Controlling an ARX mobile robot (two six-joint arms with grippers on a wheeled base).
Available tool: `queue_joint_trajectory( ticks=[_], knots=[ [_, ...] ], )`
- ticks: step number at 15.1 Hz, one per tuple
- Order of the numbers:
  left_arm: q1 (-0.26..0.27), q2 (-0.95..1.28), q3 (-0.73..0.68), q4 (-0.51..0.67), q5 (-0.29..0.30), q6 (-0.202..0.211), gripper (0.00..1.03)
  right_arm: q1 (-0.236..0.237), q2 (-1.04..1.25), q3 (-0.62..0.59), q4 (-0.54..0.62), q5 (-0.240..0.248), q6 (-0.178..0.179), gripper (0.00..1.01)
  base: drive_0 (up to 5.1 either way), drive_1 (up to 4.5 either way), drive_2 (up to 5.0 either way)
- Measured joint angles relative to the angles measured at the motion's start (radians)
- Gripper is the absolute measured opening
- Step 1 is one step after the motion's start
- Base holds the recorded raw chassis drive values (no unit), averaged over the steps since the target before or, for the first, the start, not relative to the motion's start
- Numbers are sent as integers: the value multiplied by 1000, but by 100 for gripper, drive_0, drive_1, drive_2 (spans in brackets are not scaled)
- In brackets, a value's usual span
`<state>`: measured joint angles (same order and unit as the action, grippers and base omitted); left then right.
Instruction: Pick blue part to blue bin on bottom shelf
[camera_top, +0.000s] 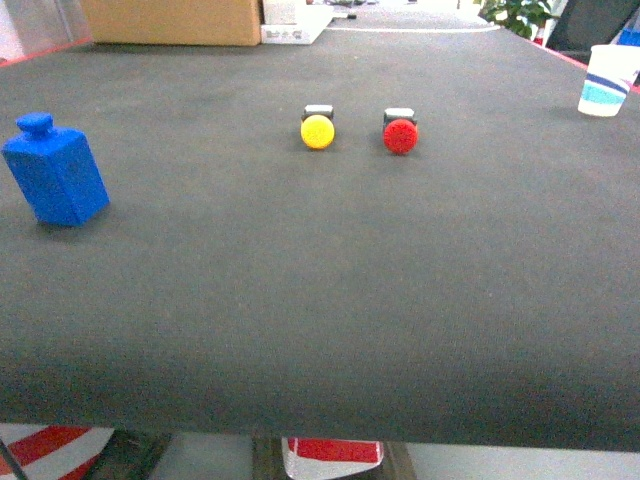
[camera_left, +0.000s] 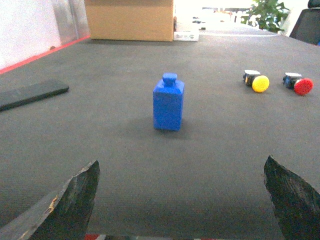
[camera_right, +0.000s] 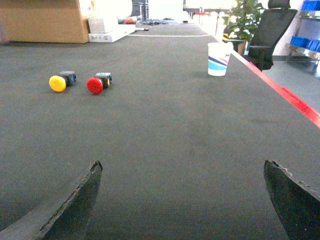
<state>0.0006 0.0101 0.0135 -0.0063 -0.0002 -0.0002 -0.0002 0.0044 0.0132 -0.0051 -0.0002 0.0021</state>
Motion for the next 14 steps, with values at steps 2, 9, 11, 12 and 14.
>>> queue_joint_trajectory(
  ticks=[2, 9, 11, 12, 14],
  knots=[
    [0, 0, 0, 2, -2, 0, 98, 0, 0, 0, 0, 0, 0, 98, 0, 0, 0],
    [0, 0, 0, -2, 1, 0, 98, 0, 0, 0, -1, 0, 0, 98, 0, 0, 0],
    [0, 0, 0, 2, 0, 0, 98, 0, 0, 0, 0, 0, 0, 98, 0, 0, 0],
    [0, 0, 0, 2, 0, 0, 98, 0, 0, 0, 0, 0, 0, 98, 0, 0, 0],
    [0, 0, 0, 2, 0, 0, 98, 0, 0, 0, 0, 0, 0, 98, 0, 0, 0]
  ],
)
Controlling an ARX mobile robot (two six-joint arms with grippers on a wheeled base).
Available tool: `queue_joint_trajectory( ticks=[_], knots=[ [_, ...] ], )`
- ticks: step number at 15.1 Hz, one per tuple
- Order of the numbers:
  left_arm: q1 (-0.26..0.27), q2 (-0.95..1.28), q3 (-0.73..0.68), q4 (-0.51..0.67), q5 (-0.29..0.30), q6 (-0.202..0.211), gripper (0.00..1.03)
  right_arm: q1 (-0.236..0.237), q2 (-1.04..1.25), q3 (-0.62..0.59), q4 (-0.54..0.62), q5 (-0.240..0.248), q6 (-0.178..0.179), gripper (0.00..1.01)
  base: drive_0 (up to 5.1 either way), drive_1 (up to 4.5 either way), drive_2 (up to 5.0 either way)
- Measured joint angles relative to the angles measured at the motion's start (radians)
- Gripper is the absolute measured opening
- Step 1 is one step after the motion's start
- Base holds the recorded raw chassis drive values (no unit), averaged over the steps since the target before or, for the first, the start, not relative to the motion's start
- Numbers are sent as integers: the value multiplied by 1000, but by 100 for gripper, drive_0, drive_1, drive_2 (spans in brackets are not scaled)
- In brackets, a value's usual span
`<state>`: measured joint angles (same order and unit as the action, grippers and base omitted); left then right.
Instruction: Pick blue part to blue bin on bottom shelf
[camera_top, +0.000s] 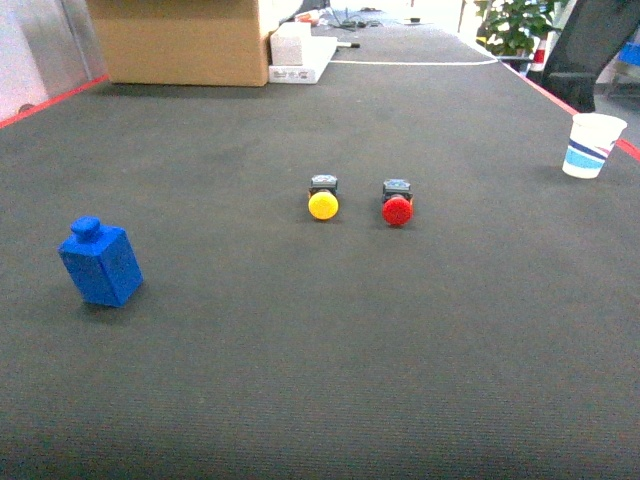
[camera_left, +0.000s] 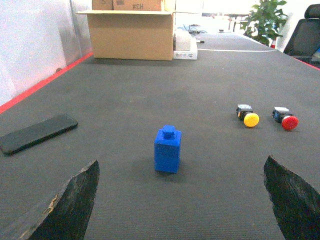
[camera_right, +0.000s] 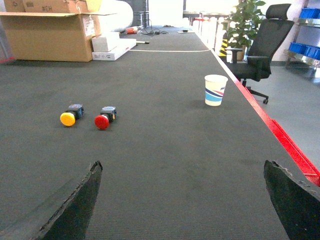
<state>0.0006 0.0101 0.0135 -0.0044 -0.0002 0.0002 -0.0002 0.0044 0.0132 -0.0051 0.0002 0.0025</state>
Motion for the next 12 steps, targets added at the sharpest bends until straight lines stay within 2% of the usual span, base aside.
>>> queue_joint_trajectory(
  ticks=[12],
  knots=[
    [0, 0, 0, 0, 0, 0, 98, 0, 0, 0, 0, 0, 0, 98, 0, 0, 0]
  ],
)
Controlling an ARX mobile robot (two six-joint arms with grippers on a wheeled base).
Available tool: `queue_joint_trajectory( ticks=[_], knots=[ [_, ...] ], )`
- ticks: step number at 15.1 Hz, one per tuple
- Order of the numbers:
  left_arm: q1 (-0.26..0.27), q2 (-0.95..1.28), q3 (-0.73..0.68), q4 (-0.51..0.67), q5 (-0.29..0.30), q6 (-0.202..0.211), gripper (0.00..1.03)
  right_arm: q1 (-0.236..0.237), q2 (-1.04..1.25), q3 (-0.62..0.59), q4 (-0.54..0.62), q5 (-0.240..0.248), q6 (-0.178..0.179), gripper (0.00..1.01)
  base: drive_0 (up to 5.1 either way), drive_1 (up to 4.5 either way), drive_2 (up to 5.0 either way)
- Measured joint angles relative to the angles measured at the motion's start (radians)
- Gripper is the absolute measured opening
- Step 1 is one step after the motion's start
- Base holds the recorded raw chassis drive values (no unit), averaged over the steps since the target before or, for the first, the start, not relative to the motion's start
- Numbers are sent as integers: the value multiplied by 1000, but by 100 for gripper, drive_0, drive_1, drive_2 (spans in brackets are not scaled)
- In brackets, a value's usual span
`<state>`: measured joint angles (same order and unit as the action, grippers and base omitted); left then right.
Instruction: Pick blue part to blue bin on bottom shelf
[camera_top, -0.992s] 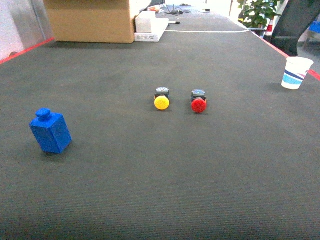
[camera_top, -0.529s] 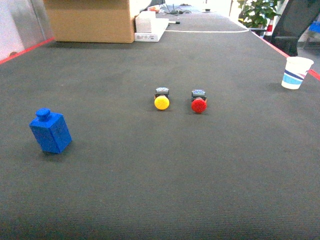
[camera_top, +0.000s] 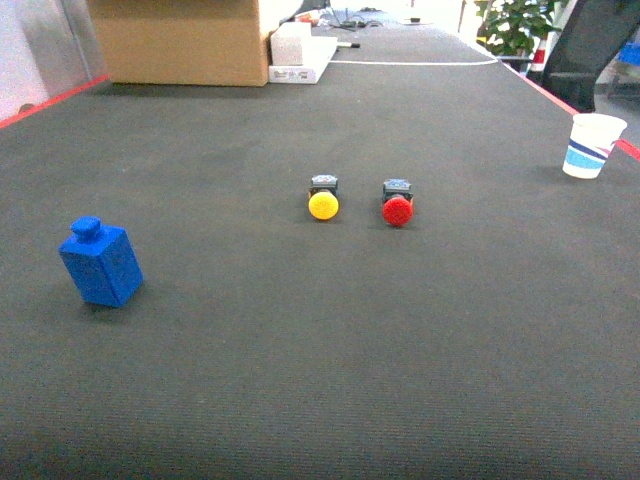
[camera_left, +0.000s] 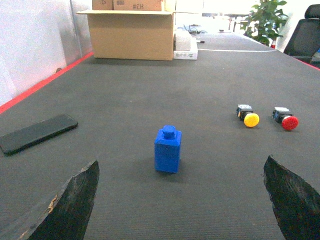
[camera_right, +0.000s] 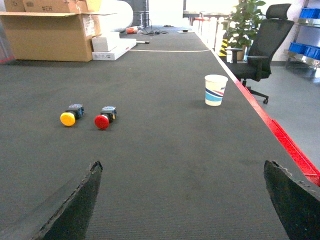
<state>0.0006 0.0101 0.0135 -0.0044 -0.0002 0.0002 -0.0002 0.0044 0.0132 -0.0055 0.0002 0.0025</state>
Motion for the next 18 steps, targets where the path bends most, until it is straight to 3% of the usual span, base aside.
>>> queue_joint_trajectory(
  ticks=[18],
  knots=[
    [0, 0, 0, 0, 0, 0, 98, 0, 0, 0, 0, 0, 0, 98, 0, 0, 0]
  ],
)
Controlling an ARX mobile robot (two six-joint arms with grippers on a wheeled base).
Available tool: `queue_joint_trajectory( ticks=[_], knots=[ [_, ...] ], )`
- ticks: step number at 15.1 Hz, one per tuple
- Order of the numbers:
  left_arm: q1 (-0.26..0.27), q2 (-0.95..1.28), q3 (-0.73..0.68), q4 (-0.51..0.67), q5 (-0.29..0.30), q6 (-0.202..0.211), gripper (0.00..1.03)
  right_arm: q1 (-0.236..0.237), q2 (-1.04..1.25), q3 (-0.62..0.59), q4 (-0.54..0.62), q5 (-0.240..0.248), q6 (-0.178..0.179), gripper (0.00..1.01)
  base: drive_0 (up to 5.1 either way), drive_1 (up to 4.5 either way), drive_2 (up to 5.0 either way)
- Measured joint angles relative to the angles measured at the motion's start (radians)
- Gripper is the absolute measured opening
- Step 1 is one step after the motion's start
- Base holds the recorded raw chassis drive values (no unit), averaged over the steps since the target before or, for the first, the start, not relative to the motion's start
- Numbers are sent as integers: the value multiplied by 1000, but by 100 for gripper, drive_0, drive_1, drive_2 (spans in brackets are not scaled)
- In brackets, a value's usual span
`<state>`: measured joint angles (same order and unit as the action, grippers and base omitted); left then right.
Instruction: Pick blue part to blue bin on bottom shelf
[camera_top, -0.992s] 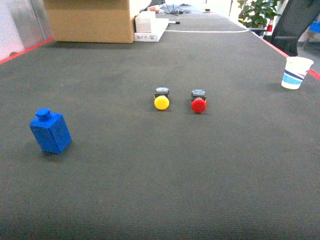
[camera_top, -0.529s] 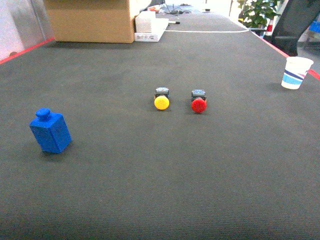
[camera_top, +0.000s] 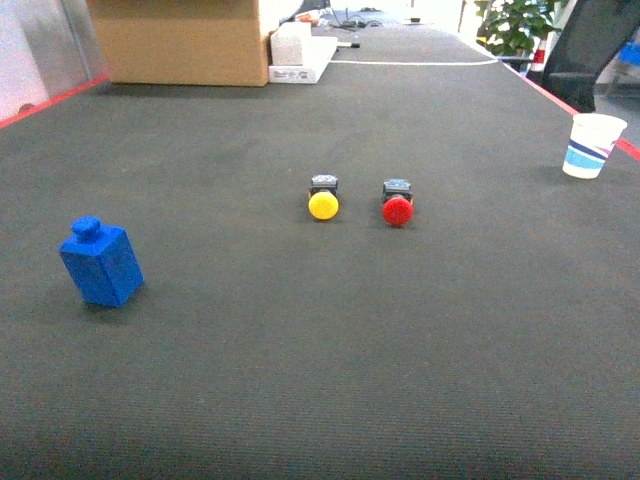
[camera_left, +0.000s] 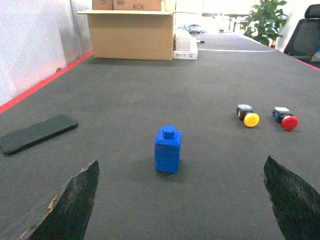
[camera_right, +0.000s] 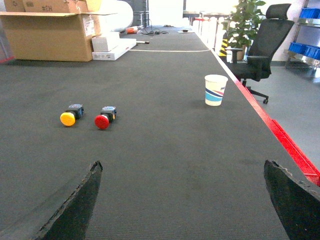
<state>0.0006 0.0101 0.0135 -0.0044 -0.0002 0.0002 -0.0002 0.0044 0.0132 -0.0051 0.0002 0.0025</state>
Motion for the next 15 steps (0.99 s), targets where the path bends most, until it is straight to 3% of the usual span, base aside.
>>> queue_joint_trajectory(
  ticks=[4, 5, 6, 7, 8, 12, 15],
  knots=[
    [0, 0, 0, 0, 0, 0, 98, 0, 0, 0, 0, 0, 0, 98, 0, 0, 0],
    [-12, 6, 5, -28, -27, -11, 98, 0, 0, 0, 0, 0, 0, 98, 0, 0, 0],
    [-89, 79, 29, -84, -172, -92, 98, 0, 0, 0, 0, 1, 0, 98, 0, 0, 0],
    [-143, 147, 34, -56, -251, -146, 98, 0, 0, 0, 0, 0, 0, 98, 0, 0, 0],
    [-145, 182, 36, -21, -291, -172, 98, 0, 0, 0, 0, 0, 0, 98, 0, 0, 0],
    [-122, 236, 60, 28, -278, -185, 98, 0, 0, 0, 0, 0, 0, 98, 0, 0, 0],
    [-76, 301, 96, 81, -197, -183, 98, 0, 0, 0, 0, 0, 0, 98, 0, 0, 0]
  ],
)
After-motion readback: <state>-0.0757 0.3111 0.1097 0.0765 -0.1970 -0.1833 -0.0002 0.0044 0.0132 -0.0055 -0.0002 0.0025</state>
